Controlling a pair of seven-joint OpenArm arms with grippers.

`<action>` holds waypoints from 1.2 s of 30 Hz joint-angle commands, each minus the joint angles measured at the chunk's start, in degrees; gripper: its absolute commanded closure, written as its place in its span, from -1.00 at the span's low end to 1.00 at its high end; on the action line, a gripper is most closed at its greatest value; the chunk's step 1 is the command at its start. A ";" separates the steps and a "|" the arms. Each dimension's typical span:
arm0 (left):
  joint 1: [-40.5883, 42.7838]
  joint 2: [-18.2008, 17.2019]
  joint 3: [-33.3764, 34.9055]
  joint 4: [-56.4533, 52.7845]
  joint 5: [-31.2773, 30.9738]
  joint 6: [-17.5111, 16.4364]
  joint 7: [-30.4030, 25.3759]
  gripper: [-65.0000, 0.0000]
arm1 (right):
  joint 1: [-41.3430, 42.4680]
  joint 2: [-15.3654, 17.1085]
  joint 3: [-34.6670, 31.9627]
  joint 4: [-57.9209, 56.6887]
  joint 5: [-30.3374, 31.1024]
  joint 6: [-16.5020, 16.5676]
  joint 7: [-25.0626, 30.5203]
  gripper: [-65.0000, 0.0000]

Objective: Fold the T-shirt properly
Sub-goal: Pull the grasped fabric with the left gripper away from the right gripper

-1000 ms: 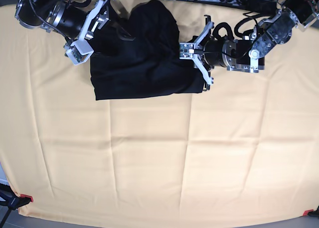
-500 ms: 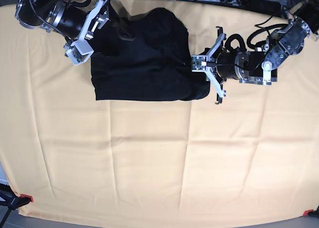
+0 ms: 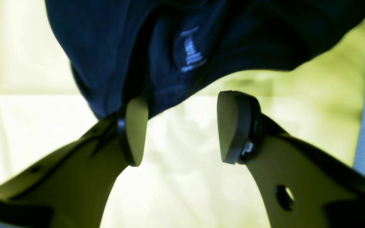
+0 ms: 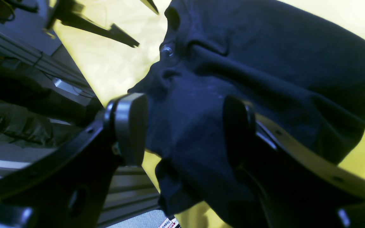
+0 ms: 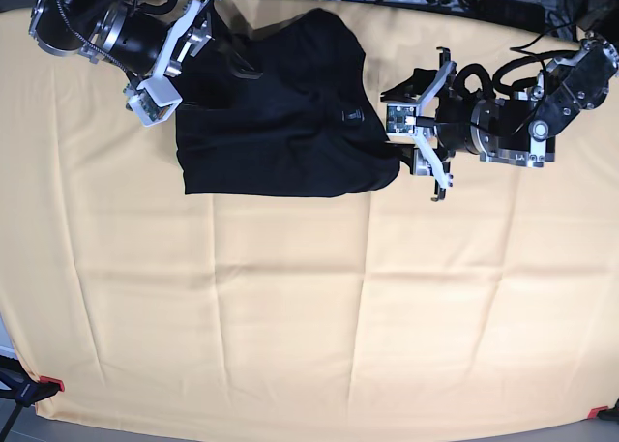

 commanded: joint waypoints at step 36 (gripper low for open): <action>-1.57 9.86 23.37 -7.02 18.38 -0.08 -13.14 0.06 | -1.77 0.07 0.13 0.87 1.49 0.30 1.29 -0.21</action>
